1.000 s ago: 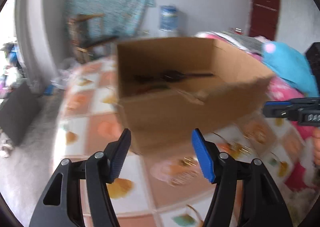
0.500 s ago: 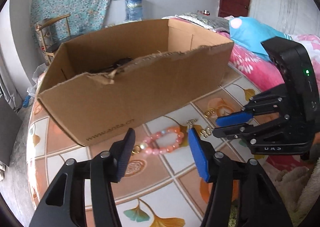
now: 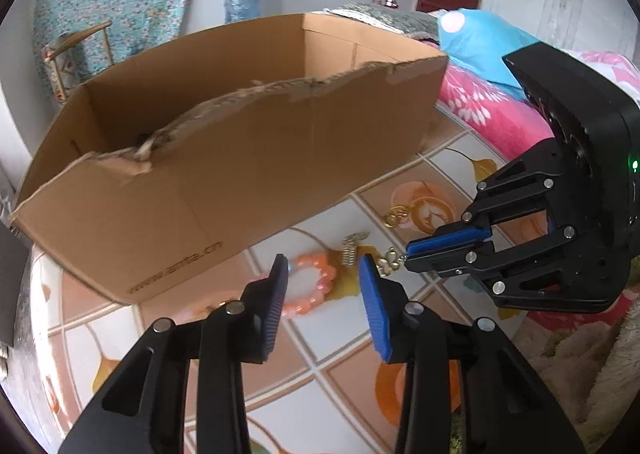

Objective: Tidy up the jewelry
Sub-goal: 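Close the right tool on the small gold spring charm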

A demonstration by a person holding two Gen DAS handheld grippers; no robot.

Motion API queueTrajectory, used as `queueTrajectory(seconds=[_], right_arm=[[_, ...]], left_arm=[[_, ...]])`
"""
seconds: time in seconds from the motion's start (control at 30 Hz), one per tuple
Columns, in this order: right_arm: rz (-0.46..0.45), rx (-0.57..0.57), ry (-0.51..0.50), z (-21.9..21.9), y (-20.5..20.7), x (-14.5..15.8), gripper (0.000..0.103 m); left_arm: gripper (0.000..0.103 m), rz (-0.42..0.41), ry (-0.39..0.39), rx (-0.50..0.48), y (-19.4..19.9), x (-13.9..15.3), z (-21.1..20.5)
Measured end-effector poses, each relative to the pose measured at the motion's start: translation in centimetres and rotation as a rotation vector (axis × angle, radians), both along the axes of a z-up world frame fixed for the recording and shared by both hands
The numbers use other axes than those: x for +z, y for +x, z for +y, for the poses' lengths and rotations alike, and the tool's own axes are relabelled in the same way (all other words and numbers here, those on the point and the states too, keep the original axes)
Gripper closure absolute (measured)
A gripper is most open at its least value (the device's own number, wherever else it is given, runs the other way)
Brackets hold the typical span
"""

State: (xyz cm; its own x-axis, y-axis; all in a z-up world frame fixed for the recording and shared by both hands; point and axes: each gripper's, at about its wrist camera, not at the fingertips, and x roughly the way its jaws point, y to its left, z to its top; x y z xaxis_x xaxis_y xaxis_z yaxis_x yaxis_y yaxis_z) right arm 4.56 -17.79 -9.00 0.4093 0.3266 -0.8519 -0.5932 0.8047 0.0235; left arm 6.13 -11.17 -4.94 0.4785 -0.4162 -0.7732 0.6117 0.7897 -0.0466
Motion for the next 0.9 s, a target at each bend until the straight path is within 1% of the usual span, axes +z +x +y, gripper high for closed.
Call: queueTrajectory(seconds=[0.13, 0.23, 0.4, 0.5, 0.67, 0.77, 0.9], right_arm=[[0.014, -0.052, 0.021, -1.5, -0.1, 0.1, 0.099], [0.020, -0.079, 0.041, -2.1, -0.6, 0.1, 0.099], [0.024, -0.098, 0.068, -2.9, -0.9, 0.1, 0.099], [0.028, -0.100, 0.082, -3.1, -1.0, 0.2, 0.099], [0.030, -0.103, 0.092, -3.2, -0.4, 0.4, 0.099], [0.027, -0.105, 0.093, -4.1, -0.4, 0.7, 0.100], [0.023, -0.114, 0.104, -4.7, -0.5, 0.8, 0.100]], left_arm=[[0.071, 0.013, 0.018, -0.046, 0.3, -0.4, -1.4], [0.077, 0.025, 0.039, -0.065, 0.7, -0.9, -2.4], [0.086, 0.061, 0.057, -0.054, 1.9, -1.7, -3.3], [0.090, 0.080, 0.064, -0.048, 2.4, -2.1, -3.4], [0.090, 0.092, 0.079, -0.052, 2.8, -2.3, -3.8], [0.090, 0.089, 0.089, -0.058, 2.8, -2.3, -4.1], [0.096, 0.075, 0.103, -0.062, 2.8, -2.4, -4.6]])
